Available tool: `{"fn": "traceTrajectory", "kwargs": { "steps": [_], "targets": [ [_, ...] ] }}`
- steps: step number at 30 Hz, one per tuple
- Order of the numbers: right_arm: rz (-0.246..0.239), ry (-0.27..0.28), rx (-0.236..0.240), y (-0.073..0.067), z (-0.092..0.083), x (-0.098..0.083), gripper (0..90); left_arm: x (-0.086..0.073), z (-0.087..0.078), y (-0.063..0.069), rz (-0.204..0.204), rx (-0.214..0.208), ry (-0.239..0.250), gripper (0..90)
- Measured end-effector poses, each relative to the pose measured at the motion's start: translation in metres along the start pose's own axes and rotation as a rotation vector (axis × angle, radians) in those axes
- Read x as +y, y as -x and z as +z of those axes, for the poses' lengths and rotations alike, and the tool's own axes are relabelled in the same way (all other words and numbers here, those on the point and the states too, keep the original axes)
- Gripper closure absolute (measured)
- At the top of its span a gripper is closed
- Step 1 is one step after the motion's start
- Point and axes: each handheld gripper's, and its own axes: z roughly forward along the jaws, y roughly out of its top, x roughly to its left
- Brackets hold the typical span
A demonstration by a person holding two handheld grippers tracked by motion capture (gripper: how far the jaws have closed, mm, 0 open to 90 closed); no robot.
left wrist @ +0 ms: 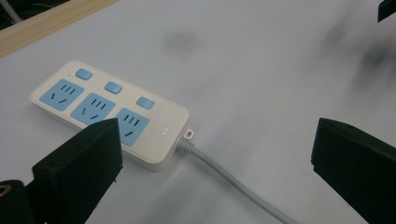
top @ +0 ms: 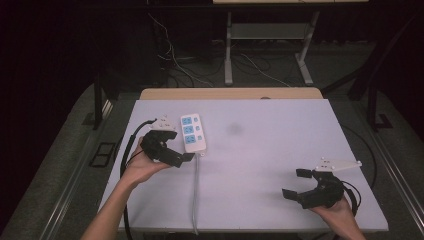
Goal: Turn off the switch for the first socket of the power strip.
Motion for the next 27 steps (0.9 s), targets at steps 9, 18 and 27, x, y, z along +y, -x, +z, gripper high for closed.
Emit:
{"fn": "traceTrajectory", "kwargs": {
  "steps": [9, 18, 27],
  "targets": [
    [-0.003, 0.0, -0.002, 0.0, 0.0, 0.0, 0.2, 0.01, 0.009, -0.008, 0.027, -0.005, -0.061, 1.7],
    [-0.001, -0.002, -0.002, 0.001, 0.0, -0.001, 0.2, 0.022, 0.015, -0.017, 0.054, -0.005, -0.104, 2.6],
    [0.001, -0.001, -0.003, 0.0, 0.0, -0.001, 0.1, 0.04, 0.016, -0.025, 0.083, 0.005, -0.131, 3.5]
  ]
}}
